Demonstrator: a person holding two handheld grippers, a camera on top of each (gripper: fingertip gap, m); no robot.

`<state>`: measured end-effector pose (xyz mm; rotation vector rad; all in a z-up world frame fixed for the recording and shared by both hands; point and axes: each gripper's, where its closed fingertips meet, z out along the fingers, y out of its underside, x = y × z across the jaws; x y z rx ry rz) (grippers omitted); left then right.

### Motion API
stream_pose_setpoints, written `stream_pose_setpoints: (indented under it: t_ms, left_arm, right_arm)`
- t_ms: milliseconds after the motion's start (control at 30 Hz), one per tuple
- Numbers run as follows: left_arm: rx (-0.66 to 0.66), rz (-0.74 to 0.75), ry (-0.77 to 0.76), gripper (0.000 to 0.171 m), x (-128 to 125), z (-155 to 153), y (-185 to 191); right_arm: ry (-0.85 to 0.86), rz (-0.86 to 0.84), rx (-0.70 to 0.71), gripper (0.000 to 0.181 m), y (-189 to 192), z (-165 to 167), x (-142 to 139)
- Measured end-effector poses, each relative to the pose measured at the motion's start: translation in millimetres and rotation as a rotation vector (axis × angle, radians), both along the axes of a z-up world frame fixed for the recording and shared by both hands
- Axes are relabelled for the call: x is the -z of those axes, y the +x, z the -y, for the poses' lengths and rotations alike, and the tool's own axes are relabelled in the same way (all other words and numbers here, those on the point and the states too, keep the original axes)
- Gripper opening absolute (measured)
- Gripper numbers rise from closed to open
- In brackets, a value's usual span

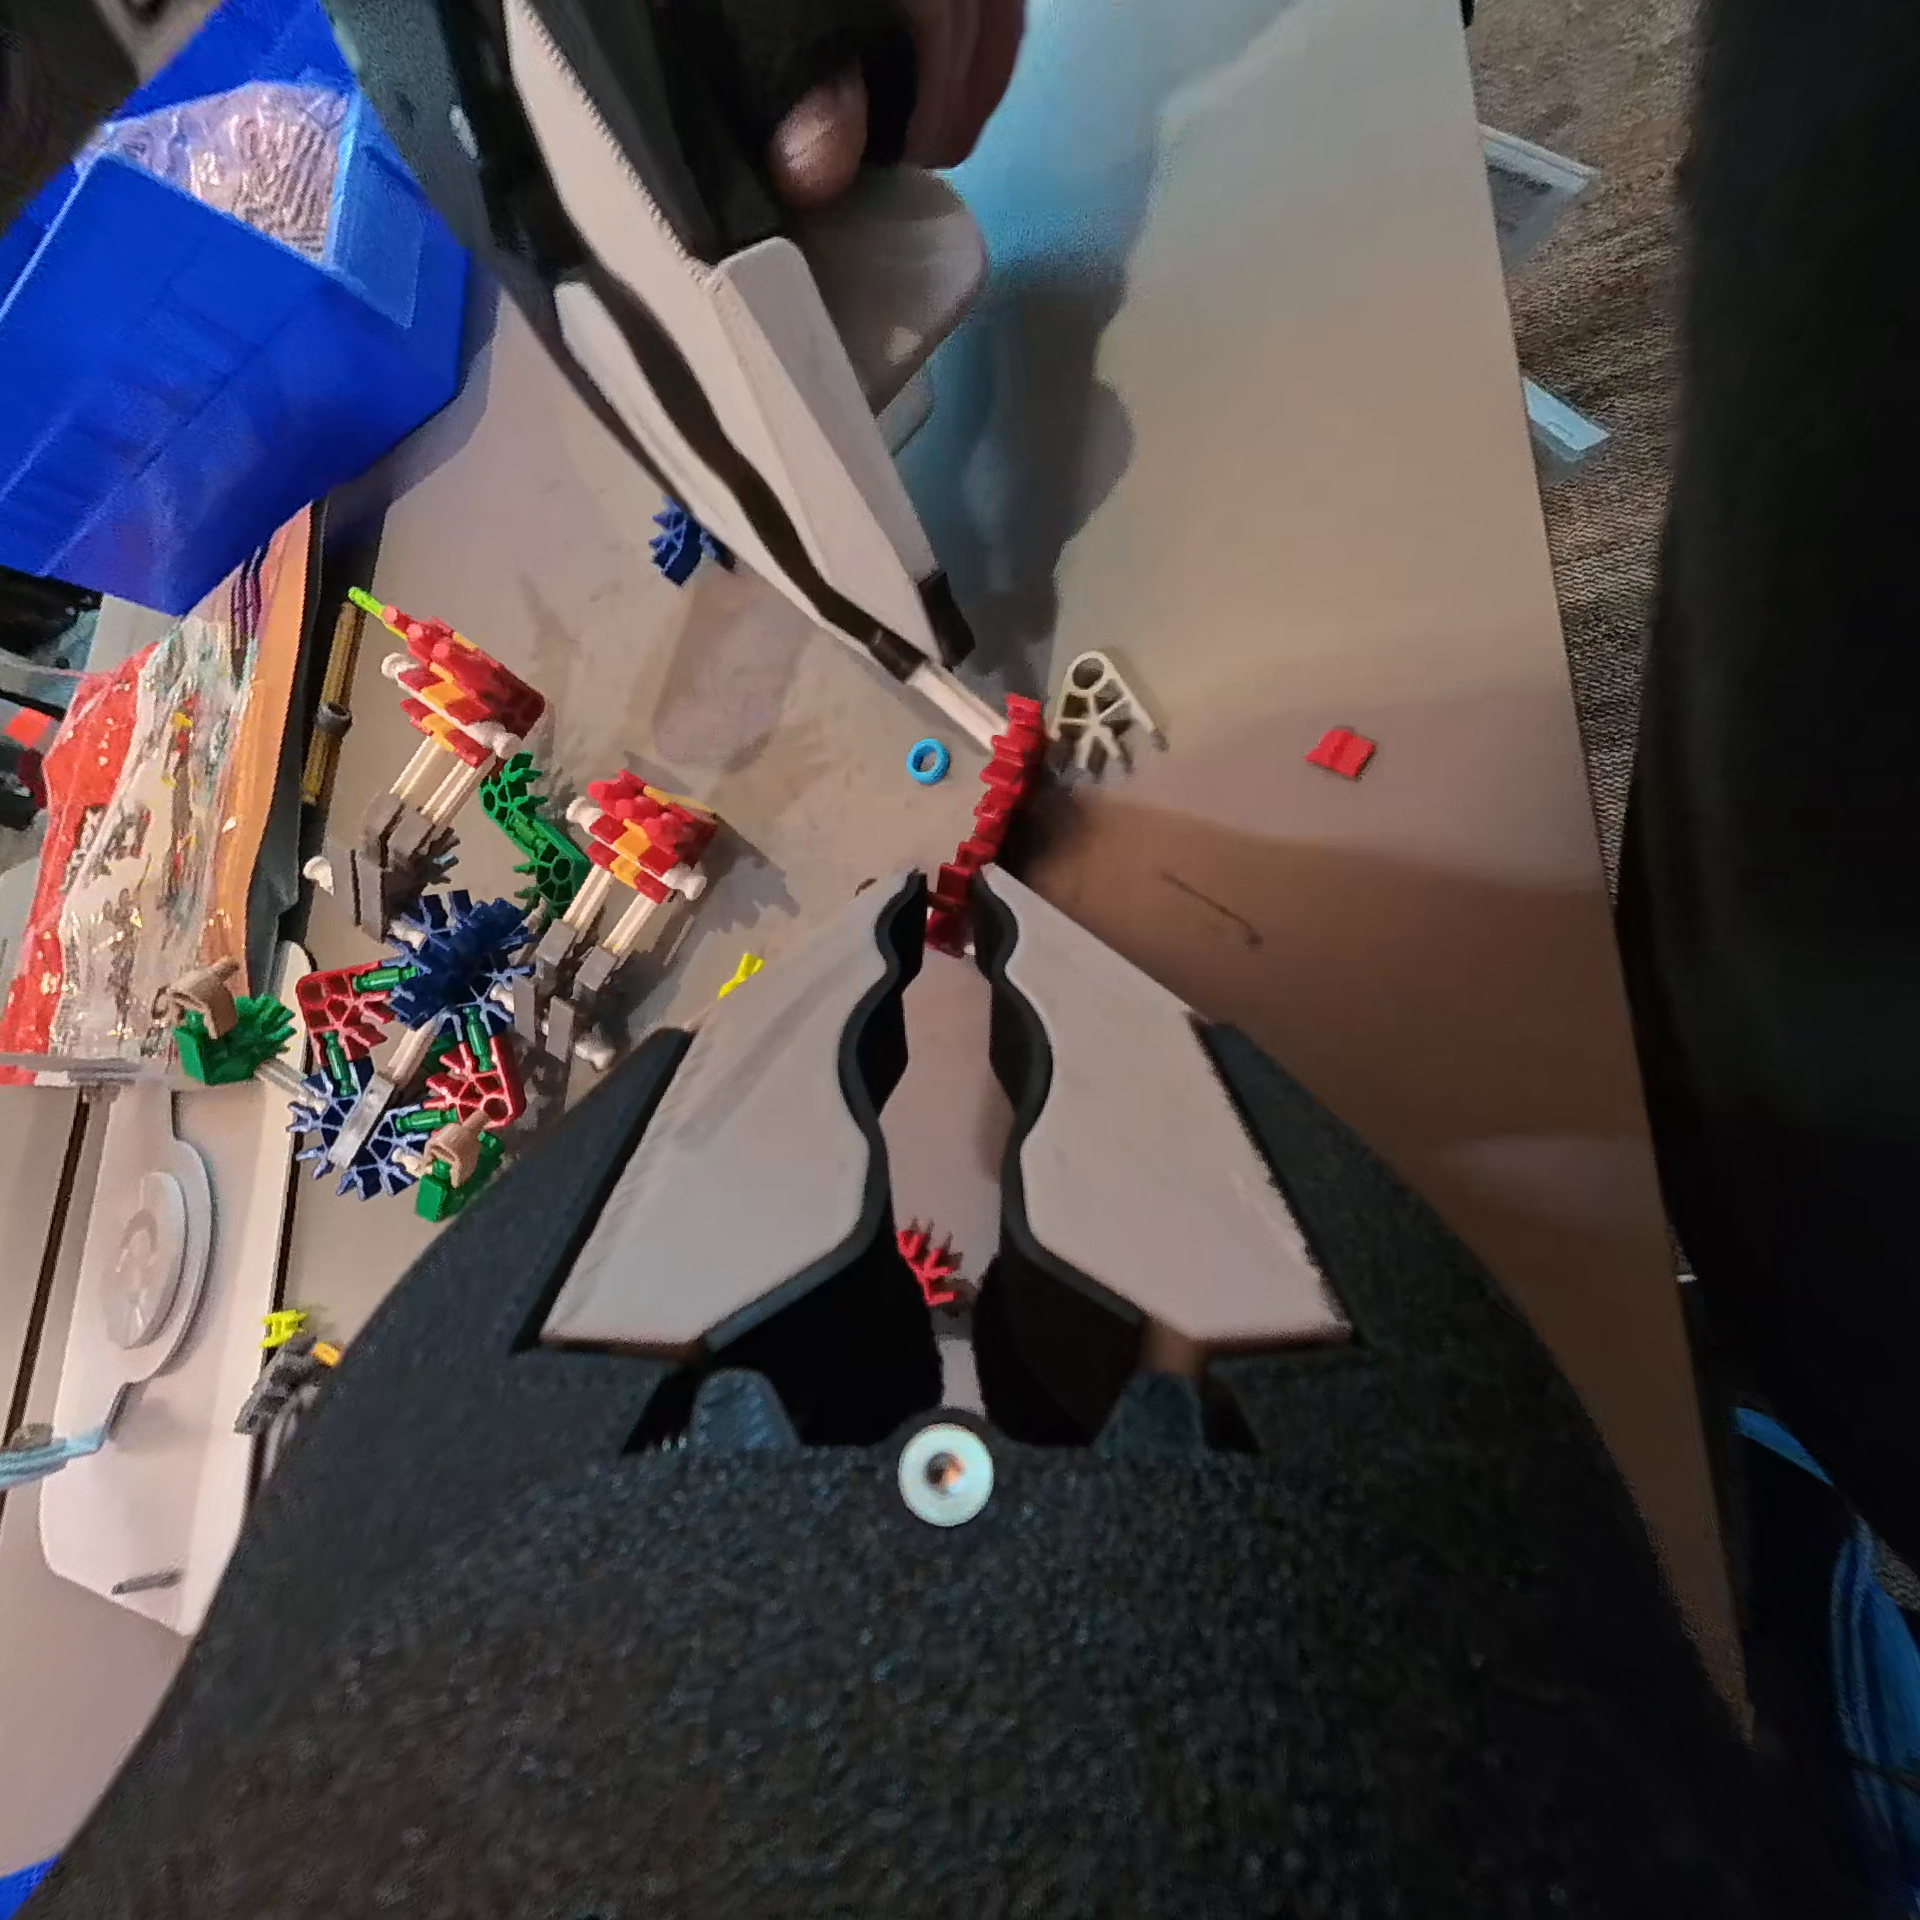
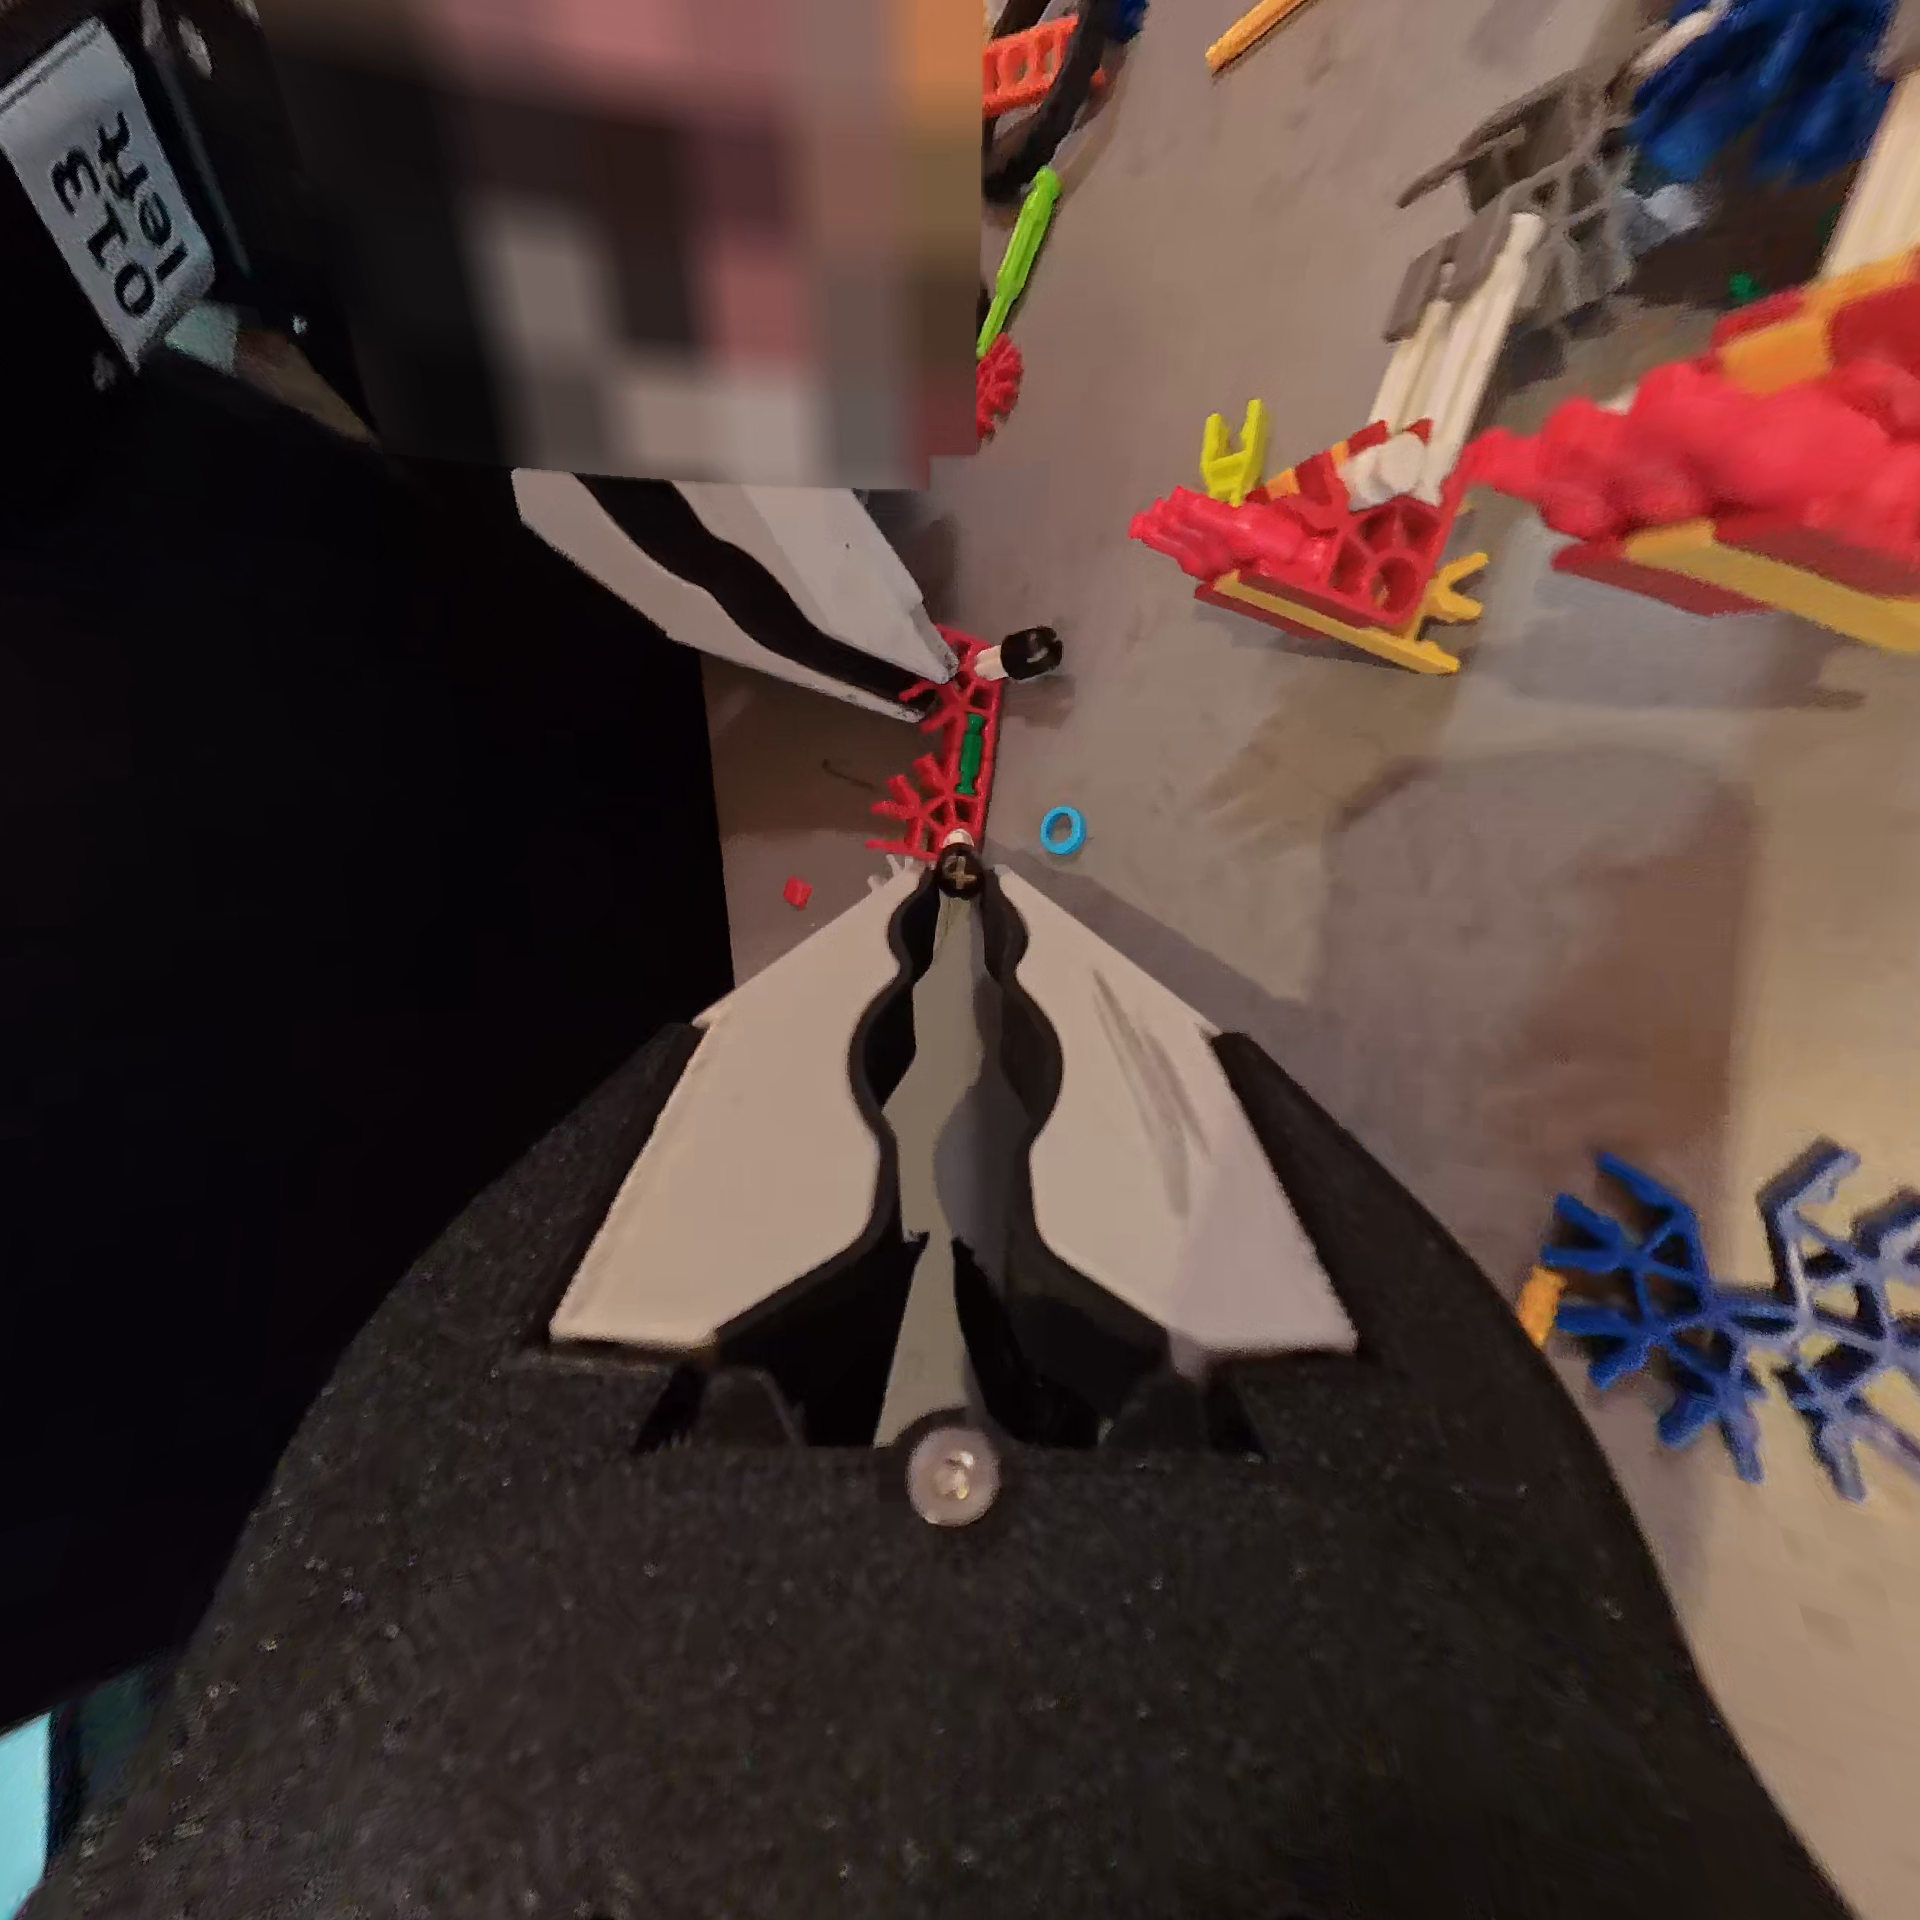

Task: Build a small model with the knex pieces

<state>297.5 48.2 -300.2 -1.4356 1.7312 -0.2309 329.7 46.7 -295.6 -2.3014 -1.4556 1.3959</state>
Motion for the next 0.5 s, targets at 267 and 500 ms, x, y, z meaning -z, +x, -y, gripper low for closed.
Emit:
stream_pose_setpoints:
  t_ms: [267, 500]
  left_arm:
    - [0.043, 0.004, 0.037, 0.006, -0.5, 0.4, -0.4]
    - [0.03, 0.031, 0.023, 0.006, -0.7, 0.0, -0.5]
  right_arm:
    - [-0.143, 0.028, -0.117, 0.008, -6.0, 1.9, 1.6]
    - [-0.233, 0.021, -0.09, 0.008, -2.8, 2.9, 3.5]
